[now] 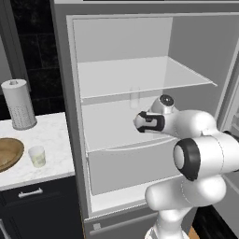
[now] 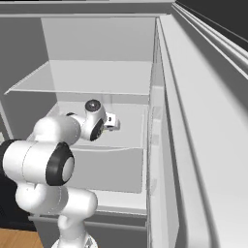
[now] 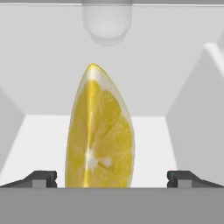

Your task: Grab a lemon wedge from the fridge and one ice cube from the ice bowl, and put them in the glass of lemonade.

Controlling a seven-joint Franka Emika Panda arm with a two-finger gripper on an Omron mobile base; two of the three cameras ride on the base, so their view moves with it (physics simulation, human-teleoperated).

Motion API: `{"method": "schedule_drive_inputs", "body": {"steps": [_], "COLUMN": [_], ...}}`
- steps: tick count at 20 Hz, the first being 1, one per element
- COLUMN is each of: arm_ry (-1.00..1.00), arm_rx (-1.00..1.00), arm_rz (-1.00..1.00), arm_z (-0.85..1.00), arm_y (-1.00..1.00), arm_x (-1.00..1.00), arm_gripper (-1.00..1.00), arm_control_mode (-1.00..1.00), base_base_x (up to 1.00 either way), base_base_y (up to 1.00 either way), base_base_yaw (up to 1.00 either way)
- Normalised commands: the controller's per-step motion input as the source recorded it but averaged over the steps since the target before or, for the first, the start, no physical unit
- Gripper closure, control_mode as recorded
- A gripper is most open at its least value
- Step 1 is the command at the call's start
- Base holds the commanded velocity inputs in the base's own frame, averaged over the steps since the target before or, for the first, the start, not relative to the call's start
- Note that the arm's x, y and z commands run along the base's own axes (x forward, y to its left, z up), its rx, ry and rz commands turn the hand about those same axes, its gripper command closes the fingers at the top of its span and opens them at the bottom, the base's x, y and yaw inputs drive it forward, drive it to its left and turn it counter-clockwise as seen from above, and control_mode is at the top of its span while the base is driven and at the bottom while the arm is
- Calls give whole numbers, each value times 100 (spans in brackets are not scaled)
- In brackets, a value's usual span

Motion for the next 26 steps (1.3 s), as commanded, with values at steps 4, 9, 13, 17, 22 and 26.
{"method": "schedule_drive_inputs", "body": {"steps": [4, 9, 13, 17, 22, 26], "arm_ry": [0, 0, -4, -12, -15, -5], "arm_rx": [0, 0, -4, -7, -6, -2], "arm_rz": [3, 1, 0, 0, 0, 0], "arm_z": [-18, -16, -23, -31, -30, -28], "arm_y": [7, 10, 8, 5, 0, 0], "arm_x": [27, 10, 1, 0, 0, 0], "arm_gripper": [-100, -100, -100, 100, 100, 100], "arm_control_mode": [-100, -100, -100, -100, -100, -100], "base_base_x": [0, 0, 0, 0, 0, 0], "base_base_y": [0, 0, 0, 0, 0, 0], "base_base_yaw": [0, 0, 0, 0, 0, 0]}}
